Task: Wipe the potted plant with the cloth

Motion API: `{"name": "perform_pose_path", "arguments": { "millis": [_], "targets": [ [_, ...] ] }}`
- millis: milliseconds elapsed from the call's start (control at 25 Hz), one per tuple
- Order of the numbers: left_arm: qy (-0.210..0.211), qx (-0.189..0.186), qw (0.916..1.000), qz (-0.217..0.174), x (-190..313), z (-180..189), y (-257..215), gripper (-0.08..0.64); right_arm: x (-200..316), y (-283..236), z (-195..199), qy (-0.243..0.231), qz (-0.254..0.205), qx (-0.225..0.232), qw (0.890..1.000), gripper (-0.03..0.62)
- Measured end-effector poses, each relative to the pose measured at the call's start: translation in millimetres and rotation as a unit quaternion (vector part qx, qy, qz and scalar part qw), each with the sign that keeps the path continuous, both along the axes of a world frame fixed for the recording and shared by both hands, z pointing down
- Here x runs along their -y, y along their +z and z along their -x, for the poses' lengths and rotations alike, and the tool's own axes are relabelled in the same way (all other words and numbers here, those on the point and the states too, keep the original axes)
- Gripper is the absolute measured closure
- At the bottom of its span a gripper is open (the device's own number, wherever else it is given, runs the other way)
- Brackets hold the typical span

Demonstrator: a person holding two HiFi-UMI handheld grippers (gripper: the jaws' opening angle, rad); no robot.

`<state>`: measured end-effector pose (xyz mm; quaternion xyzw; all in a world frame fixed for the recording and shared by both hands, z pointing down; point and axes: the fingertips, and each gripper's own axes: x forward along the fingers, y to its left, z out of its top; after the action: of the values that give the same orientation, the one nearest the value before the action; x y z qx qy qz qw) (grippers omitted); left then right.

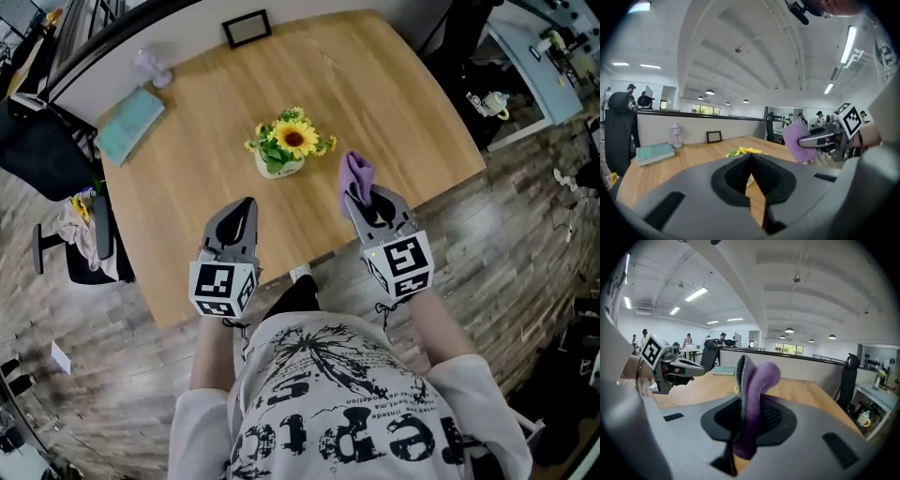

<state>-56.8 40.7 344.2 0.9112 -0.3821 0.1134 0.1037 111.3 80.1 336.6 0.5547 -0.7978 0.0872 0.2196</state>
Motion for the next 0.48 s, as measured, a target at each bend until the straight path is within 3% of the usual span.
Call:
{"name": "perform_pose_path", "arguments": {
  "millis": [360,480],
  "targets": [
    [0.008,0.016,0.9994,0.029,70.9,-26.5,71.7,0.557,87.9,84.6,-52.6,0.016,0.062,-0.072,0.995,0.518],
    [0.030,0.019,0.9981,0.051,79.4,-35.7,94.6,0.557,100.8,116.6,-60.3,0.021,0.101,-0.065,0.993,0.518]
  ]
}}
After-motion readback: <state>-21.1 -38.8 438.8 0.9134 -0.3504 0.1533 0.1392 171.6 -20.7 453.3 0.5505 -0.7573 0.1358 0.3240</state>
